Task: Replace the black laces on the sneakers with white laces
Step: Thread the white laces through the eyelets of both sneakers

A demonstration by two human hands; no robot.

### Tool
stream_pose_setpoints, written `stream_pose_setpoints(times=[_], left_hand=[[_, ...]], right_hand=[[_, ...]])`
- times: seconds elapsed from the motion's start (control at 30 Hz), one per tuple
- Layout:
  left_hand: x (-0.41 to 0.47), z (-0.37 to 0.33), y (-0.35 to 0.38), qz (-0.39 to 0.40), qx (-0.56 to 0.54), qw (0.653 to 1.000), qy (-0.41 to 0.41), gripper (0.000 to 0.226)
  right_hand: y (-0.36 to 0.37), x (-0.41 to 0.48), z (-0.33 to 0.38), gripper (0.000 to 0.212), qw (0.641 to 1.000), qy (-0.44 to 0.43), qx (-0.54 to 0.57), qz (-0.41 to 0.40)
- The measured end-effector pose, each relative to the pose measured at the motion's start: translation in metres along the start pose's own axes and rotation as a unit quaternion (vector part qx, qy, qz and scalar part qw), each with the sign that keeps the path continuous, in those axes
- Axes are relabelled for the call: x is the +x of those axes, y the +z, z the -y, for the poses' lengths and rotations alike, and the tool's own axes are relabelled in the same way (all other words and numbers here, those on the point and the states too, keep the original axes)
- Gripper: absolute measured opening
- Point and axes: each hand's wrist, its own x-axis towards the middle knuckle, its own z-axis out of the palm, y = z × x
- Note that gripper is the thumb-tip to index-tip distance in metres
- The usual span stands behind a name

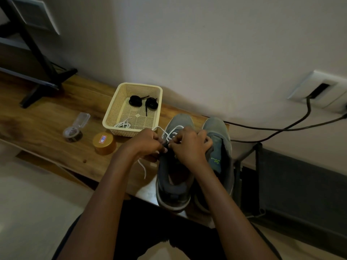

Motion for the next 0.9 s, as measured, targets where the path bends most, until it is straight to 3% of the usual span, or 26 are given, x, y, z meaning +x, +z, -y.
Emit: stream_pose_setpoints(times=[0.07, 0.63, 0.77, 0.9], left_hand=[[0.000, -0.001, 0.001, 0.000, -0.002, 1.000, -0.001, 0.020], [0.001, 0.000, 0.001, 0.024, 0.047, 0.998, 0.038, 0.016], [-0.002, -0.001, -0.002, 0.034, 0.016, 0.998, 0.042, 0.017], [0.003, 0.001, 0.001, -0.001, 0.008, 0.999, 0.046, 0.024]], right_hand=[[-0.004, 0.004, -0.004, 0.011, 0.999, -0.013, 0.007, 0.034], [0.005, 0.007, -0.010, 0.010, 1.000, -0.026, -0.005, -0.011], [-0.009, 0.009, -0.014, 0.011, 0.999, -0.036, -0.035, 0.001], [-0.037, 0.016, -0.024, 0.009, 0.998, 0.027, 0.005, -0.059]])
